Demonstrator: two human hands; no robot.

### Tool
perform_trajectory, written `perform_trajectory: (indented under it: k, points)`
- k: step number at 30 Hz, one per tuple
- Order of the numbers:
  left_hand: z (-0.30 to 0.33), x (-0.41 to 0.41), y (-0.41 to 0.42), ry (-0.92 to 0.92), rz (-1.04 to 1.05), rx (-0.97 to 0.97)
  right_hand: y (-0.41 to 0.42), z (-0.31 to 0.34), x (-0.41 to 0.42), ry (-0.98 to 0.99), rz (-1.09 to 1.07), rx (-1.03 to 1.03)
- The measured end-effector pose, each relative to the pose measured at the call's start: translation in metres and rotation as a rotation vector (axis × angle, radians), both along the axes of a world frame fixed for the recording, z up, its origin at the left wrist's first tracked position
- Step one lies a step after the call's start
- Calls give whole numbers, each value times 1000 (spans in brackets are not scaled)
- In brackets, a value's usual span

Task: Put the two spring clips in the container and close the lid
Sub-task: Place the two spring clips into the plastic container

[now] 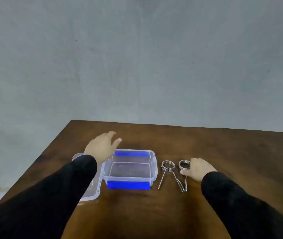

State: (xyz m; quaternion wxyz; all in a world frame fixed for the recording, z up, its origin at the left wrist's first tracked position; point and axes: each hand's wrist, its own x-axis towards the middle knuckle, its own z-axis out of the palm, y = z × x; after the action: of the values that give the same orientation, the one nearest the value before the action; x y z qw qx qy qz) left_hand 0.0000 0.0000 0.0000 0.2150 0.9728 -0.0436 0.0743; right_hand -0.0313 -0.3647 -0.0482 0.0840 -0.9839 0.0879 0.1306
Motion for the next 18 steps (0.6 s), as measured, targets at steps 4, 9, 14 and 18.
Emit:
perform_trajectory:
  k: [4,9,14,18]
  points:
    - [-32,-15,18,149,119,-192,-4,-18,-5,5,-103,104]
    - [-55,-24,33,189,150,-287,-2,-29,-1,-77,-166,179]
    - [-71,-25,46,199,107,-278,3,-34,0,-148,-196,265]
    - [-85,-21,59,201,77,-351,22,-9,2,-325,-167,396]
